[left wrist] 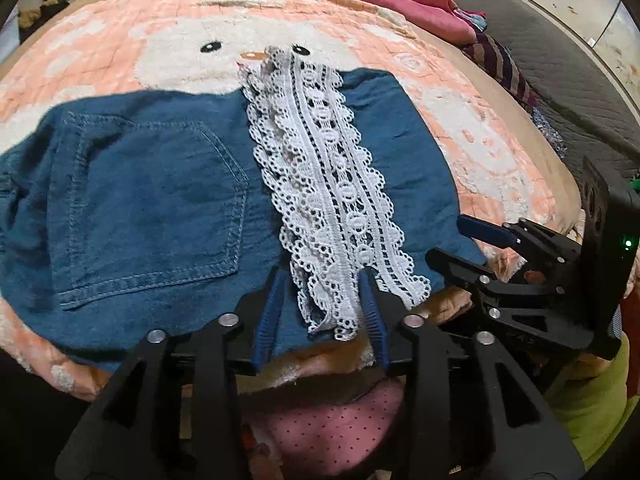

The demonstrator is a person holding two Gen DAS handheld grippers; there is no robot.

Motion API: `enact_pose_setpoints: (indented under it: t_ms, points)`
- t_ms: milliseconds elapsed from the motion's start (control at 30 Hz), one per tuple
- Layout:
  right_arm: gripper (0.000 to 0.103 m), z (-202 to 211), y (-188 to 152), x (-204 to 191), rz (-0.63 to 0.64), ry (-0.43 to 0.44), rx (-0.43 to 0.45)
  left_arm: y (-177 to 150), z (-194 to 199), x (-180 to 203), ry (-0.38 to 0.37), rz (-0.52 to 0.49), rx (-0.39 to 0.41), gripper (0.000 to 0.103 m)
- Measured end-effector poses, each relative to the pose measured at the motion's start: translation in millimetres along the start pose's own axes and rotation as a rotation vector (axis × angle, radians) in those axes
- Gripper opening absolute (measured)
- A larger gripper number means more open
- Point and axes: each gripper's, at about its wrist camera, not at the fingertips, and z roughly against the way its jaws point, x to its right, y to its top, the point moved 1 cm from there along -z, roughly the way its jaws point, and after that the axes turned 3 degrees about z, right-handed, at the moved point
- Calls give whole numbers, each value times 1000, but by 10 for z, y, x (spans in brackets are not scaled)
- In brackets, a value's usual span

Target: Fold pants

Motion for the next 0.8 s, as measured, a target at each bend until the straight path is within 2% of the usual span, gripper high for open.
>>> enact_pose_setpoints:
  t_ms: [100,433,633,800]
  points:
    - [57,119,16,16,-18,9,29,7,63,29,8,-13,16,35]
    - [68,376,210,265,-102,2,106,53,242,66,11,-25,83,49]
    - [71,302,685,299,-74,40,130,63,249,218,-21,-57,127,53]
    - [71,-100,1110,282,-54,123,57,54,100,384,-25,-105,117,52]
